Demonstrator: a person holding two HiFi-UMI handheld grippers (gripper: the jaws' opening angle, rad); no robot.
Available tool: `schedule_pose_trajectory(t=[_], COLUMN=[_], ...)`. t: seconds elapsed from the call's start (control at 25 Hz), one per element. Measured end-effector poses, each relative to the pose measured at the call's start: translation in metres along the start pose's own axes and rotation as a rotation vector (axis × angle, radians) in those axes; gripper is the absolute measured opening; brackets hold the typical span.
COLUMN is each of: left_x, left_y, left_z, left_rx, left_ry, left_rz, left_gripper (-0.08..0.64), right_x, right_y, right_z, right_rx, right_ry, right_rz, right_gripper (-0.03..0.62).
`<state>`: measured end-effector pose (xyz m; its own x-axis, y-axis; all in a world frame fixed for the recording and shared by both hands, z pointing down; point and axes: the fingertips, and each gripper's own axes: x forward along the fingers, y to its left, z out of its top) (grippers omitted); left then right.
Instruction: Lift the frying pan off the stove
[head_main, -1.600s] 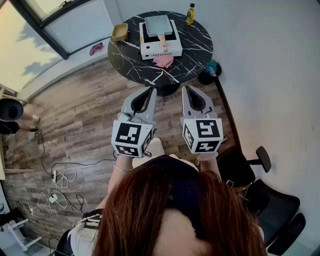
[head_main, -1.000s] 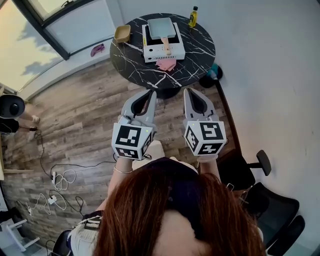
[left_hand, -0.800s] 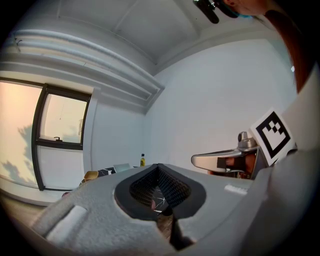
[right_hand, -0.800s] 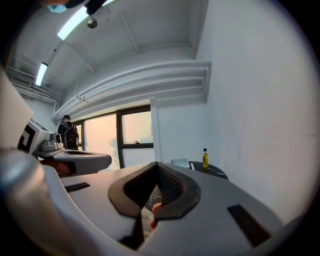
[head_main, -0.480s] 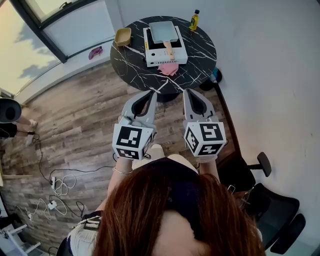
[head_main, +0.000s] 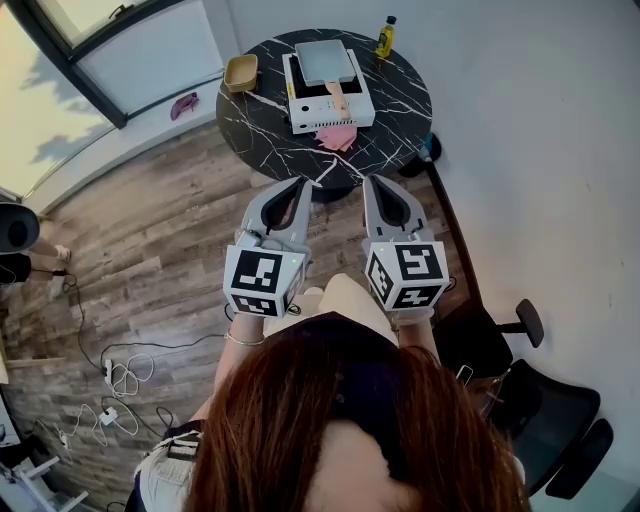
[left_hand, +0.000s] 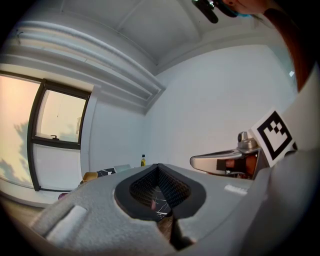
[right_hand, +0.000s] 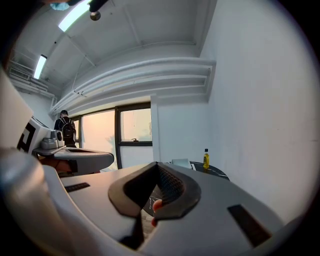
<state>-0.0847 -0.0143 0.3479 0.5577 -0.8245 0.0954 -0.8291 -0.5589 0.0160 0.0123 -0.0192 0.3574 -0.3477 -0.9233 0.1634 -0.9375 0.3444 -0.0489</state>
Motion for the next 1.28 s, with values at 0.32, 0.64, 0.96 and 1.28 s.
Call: schedule_pose_trajectory(t=[0.32,0.64,0.96,1.28], left_x=[0.013,0.038,0.065,0.096], left_y=[0.008,0.012,0.028,0.049], left_z=[0.000,0.002,0.005,0.010], left_rx=[0.003,0.005,0.008,0.009], left_ry=[0.010,0.005,0.010,0.014], left_rz=[-0.024,-0.035,-0.023,-0.009], left_gripper=[0.012,0.012,0.012,0.012], right_x=[0.017,0.036,0.066,0.104], right_y=[-0.005,-0.019,-0.034,-0.045], right_z=[0.003,0.004,0.003,0.007], right_rx=[-0.003,0.013,0.021,0.016], right_ry=[0.000,-0.001,0.025,0.046], right_rz=[-0.013,0.001,0.004,0.028], right_gripper=[0.009,0.009,0.009,0.009])
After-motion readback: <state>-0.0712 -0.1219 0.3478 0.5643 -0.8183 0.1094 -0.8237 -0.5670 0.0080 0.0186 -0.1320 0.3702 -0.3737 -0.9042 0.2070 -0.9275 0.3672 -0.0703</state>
